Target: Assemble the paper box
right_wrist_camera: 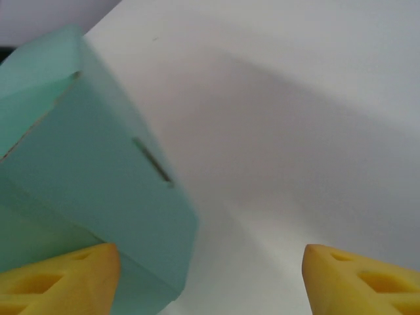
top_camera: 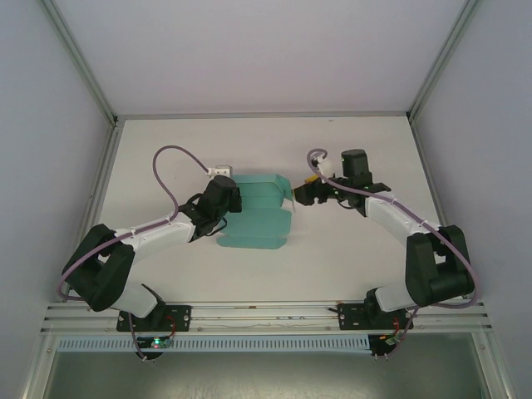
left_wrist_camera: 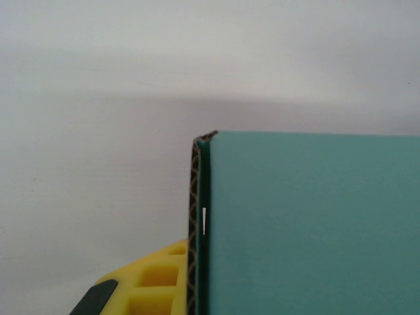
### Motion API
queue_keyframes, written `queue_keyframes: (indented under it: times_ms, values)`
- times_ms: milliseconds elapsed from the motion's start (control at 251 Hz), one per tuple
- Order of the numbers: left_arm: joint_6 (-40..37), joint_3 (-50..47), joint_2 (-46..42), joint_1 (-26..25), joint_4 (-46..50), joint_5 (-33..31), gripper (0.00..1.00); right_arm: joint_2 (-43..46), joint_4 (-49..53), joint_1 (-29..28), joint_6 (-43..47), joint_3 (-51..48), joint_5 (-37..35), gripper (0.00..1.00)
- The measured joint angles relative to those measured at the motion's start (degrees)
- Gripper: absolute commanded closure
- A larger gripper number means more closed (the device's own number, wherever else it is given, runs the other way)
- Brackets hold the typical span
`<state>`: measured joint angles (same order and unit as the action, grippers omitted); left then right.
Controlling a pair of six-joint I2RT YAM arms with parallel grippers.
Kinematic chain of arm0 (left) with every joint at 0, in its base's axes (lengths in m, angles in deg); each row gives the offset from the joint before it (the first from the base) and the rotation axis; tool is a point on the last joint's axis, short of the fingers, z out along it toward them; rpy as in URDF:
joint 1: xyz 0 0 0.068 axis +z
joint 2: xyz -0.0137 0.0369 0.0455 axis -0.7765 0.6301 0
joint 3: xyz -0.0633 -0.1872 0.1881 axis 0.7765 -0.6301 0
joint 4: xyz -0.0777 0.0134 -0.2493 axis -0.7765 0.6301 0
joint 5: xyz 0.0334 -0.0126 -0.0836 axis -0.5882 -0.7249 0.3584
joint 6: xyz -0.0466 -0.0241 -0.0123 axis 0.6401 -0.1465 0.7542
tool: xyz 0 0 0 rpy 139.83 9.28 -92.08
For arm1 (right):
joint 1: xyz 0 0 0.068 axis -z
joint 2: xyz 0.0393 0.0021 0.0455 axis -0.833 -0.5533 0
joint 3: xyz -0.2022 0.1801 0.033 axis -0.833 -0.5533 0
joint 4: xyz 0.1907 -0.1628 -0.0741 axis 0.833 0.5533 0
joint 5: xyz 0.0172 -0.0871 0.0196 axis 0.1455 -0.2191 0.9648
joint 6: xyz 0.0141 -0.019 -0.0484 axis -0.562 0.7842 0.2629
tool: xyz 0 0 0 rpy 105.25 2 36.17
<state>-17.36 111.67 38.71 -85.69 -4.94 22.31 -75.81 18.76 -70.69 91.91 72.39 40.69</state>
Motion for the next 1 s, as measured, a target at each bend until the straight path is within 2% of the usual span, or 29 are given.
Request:
queue_keyframes:
  times_ms: [223,451,539,610,738,774,822,882,998]
  values:
    - [-0.31,0.00,0.00,0.00,0.00,0.04,1.00,-1.57,-0.59,-5.20,1.92,0.00,0.85,0.27]
    - [-2.12,-0.17,0.00,0.00,-1.79,0.02,1.00,-2.45,-6.69,-10.99,1.22,-0.59,-8.66,0.26]
    - [-2.40,-0.22,0.07,0.02,-1.99,0.02,1.00,-2.32,-10.97,-13.53,-0.66,-2.21,-16.55,0.34]
    - [-2.58,-0.22,0.31,0.04,-2.01,0.00,1.00,-2.08,-14.05,-15.96,-2.32,-3.78,-23.71,0.46]
    - [-2.56,-0.22,0.66,0.15,-2.03,-0.17,1.00,-1.99,-17.35,-20.15,-5.20,-4.63,-37.13,0.48]
    - [-2.56,-0.22,0.66,0.24,-2.10,-0.17,1.00,-2.01,-18.12,-21.09,-5.86,-4.63,-40.11,0.52]
    - [-2.56,-0.22,0.66,0.26,-2.19,-0.15,1.00,-2.08,-19.21,-22.32,-6.51,-4.63,-44.06,0.59]
    - [-2.54,-0.22,0.66,0.24,-2.19,-0.15,1.00,-2.38,-20.31,-23.56,-8.02,-4.63,-48.39,0.74]
    - [-2.54,-0.20,0.70,0.07,-1.90,-0.24,1.00,-4.02,-21.84,-25.40,-10.71,-4.52,-55.67,0.89]
